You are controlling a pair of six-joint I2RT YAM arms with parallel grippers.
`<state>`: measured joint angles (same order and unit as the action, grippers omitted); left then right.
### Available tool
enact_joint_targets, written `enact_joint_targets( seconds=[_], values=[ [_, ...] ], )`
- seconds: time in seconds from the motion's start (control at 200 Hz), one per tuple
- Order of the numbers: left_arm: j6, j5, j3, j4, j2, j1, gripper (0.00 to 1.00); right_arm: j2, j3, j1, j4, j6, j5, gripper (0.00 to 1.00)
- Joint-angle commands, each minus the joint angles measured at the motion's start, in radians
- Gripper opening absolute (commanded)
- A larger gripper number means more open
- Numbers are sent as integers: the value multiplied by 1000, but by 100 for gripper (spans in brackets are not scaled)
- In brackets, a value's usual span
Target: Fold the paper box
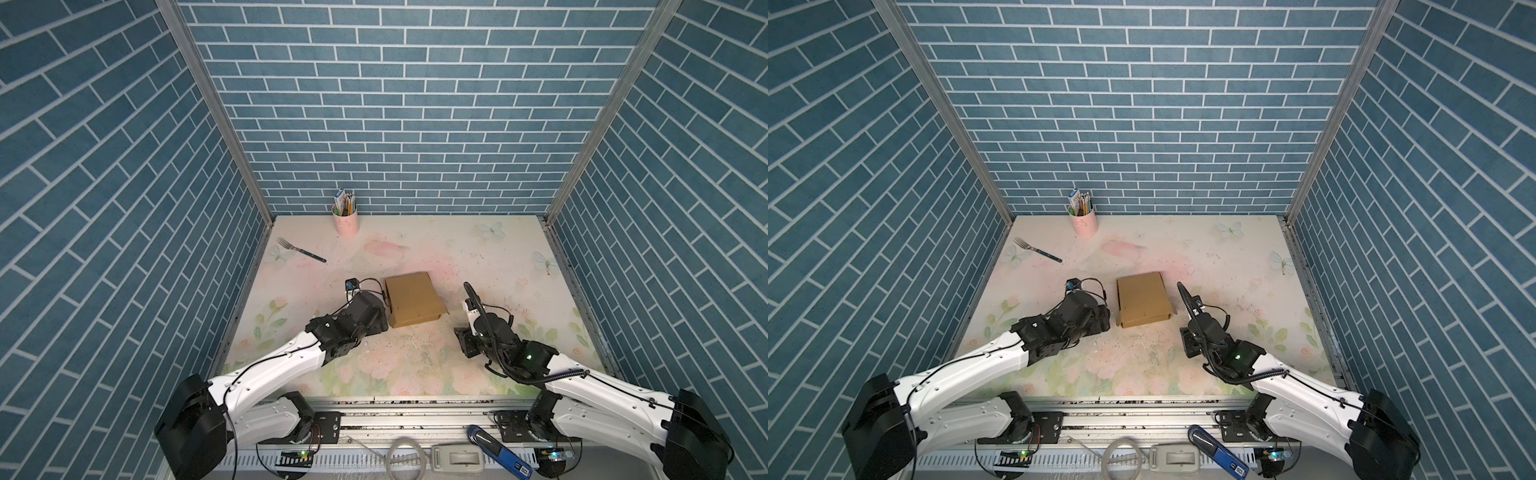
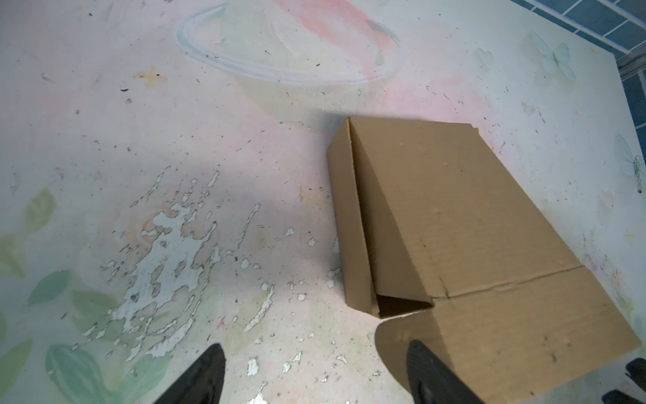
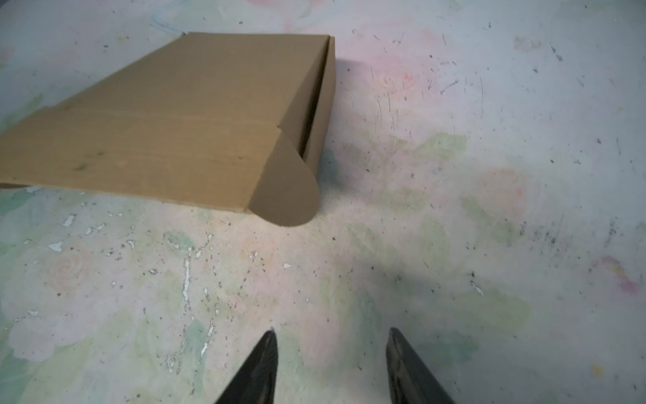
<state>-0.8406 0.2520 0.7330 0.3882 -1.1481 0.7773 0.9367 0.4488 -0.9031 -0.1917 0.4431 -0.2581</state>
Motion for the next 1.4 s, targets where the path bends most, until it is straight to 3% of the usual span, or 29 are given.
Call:
enact_joint_targets(
  seconds=[0.0, 0.195, 0.295, 0.58, 0.87, 1.195, 1.396],
  values=[
    [46, -33, 41, -11, -36, -9, 83, -53, 29, -4, -157, 81, -15, 50],
    [96, -84, 132, -35, -137, -10, 83, -86, 98, 5, -263, 107, -84, 50],
    [125, -95, 205, -9, -206, -9, 83, -65, 145, 22, -265, 109, -66, 50],
    [119, -94, 289, 52, -282, -10, 83, 47, 285, 152, -231, 108, 140, 50],
    [36, -101, 276, 107, -279, -60, 82, 172, 383, 256, -149, 144, 272, 51],
    [-43, -5, 232, 242, -210, -112, 78, 403, 475, 315, -118, 132, 311, 50],
    [-48, -41, 188, 193, -266, -162, 78, 522, 502, 344, -73, 131, 326, 50]
  ],
)
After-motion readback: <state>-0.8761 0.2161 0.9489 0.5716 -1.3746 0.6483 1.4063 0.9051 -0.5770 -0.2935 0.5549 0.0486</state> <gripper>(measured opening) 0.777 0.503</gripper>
